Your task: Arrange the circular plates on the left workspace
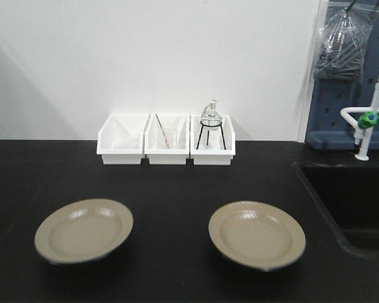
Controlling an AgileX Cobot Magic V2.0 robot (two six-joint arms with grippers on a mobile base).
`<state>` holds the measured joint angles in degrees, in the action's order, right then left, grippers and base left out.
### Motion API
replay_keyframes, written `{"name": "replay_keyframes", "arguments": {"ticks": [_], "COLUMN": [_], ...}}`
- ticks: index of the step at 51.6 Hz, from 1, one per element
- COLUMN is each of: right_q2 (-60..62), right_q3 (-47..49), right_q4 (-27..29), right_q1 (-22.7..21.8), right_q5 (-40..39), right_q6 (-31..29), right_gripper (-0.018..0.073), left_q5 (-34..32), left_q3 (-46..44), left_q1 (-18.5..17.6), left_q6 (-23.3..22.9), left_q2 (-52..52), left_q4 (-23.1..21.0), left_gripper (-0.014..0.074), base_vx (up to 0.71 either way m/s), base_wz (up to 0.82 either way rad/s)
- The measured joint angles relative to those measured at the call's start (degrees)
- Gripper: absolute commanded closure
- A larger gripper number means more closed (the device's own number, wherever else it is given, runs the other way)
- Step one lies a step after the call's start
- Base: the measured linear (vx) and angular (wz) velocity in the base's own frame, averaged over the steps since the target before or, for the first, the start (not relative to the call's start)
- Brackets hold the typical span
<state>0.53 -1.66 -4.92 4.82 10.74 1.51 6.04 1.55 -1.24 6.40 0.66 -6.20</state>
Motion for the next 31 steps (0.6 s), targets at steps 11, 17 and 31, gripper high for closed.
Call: {"name": "replay_keyframes", "arguments": {"ticks": [11,17,31], "right_q2": [0.0,0.0,0.0], "right_q3": [0.0,0.0,0.0], "right_q4": [0.0,0.0,0.0], "right_q1": [0.0,0.0,0.0], "right_q5": [0.0,0.0,0.0], "right_q6": [0.0,0.0,0.0], "right_gripper": [0.0561,0.0561,0.0561], "left_q5": [0.0,0.0,0.0], "left_q3": [0.0,0.0,0.0], "left_q1": [0.0,0.0,0.0], "left_q6": [0.0,0.0,0.0], "left_q2": [0.0,0.0,0.0], "left_q4": [0.0,0.0,0.0], "left_gripper": [0.0594,0.0594,0.0594], "base_vx": [0.46,0.41,0.31], "base_wz": [0.00,0.00,-0.01]}}
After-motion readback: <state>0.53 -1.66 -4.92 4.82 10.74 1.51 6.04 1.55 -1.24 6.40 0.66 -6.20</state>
